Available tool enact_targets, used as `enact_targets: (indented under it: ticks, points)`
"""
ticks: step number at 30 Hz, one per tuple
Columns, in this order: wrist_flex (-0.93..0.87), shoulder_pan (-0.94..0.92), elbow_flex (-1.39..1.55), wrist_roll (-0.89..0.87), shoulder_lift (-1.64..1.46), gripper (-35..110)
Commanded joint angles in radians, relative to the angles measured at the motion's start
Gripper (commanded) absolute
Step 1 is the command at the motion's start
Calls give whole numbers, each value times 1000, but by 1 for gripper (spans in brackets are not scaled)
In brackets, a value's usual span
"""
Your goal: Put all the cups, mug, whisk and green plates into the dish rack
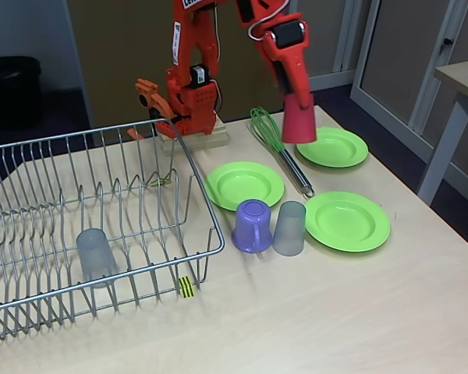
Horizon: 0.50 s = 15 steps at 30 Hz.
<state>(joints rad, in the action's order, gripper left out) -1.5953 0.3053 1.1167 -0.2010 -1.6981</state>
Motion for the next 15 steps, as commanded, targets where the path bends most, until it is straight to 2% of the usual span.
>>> enact_targets:
  ticks: [1,8,15]
  points:
    - [-25,-170,17,156,-80,0]
    - [46,-505,44,456,31,0]
    - [149,-666,55,618,302,0]
